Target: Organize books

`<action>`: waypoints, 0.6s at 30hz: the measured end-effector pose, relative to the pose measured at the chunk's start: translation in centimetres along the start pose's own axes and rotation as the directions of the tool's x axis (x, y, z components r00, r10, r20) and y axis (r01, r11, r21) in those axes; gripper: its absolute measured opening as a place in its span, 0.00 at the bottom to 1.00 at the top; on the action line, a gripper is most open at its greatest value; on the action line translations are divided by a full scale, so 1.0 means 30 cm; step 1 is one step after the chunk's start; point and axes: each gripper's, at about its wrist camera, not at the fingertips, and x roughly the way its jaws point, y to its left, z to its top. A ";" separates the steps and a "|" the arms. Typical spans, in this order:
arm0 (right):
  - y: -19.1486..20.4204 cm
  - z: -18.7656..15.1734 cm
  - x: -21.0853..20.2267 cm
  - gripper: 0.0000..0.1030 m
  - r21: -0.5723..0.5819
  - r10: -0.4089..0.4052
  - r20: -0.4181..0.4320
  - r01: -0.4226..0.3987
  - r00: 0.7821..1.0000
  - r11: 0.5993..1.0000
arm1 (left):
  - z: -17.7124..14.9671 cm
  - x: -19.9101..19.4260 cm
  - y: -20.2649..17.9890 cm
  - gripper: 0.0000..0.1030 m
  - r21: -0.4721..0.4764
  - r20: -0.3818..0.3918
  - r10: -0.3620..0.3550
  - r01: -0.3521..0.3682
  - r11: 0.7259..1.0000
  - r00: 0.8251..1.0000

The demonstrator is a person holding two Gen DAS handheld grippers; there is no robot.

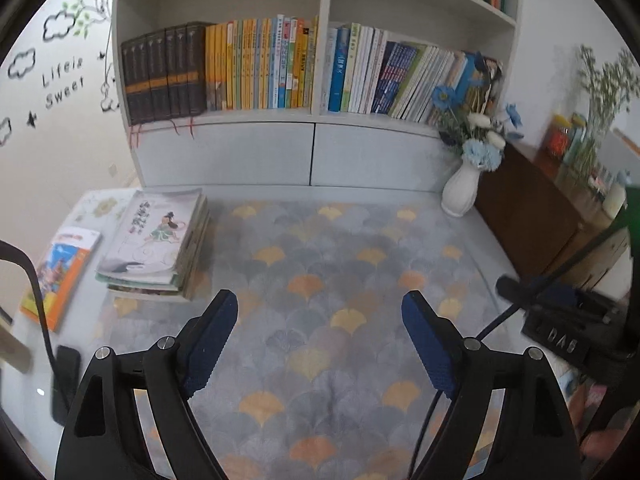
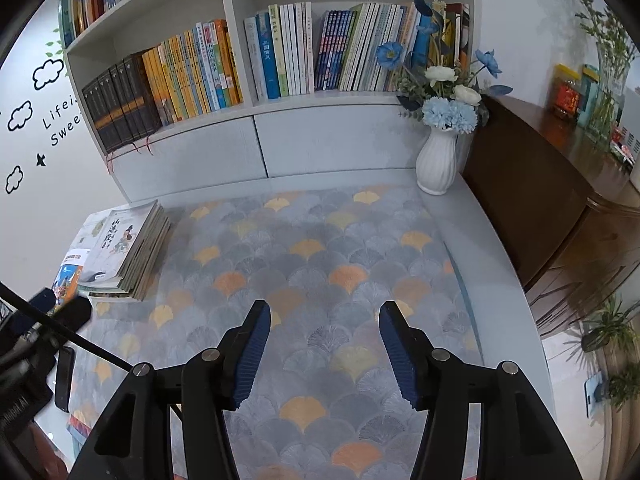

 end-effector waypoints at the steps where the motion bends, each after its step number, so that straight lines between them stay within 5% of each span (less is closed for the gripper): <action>1: -0.009 0.000 -0.010 0.53 0.003 0.001 0.014 -0.001 1.000 1.000 | 0.004 -0.016 -0.008 0.81 0.013 0.022 0.031 -0.031 0.999 0.999; 7: -0.048 0.013 -0.068 0.69 0.025 0.012 0.105 -0.015 0.994 1.000 | 0.029 -0.061 -0.022 0.89 -0.002 0.063 0.053 -0.053 0.999 0.997; 10: -0.055 0.018 -0.083 0.70 0.022 0.007 0.146 -0.011 0.989 1.000 | 0.030 -0.068 -0.021 0.99 -0.005 0.091 0.100 -0.100 0.995 0.991; 15: -0.055 0.027 -0.055 0.70 0.027 0.027 0.127 -0.031 0.992 0.999 | 0.030 -0.043 0.000 0.99 -0.047 0.051 0.143 -0.141 0.989 0.988; 17: -0.055 0.026 -0.049 0.70 0.029 0.035 0.119 -0.039 0.992 0.999 | 0.034 -0.043 0.018 0.99 -0.056 0.058 0.250 -0.247 0.967 0.967; 18: -0.054 0.027 -0.047 0.70 0.028 0.036 0.116 -0.040 0.993 0.999 | 0.038 -0.054 0.031 0.99 -0.057 0.082 0.339 -0.335 0.940 0.937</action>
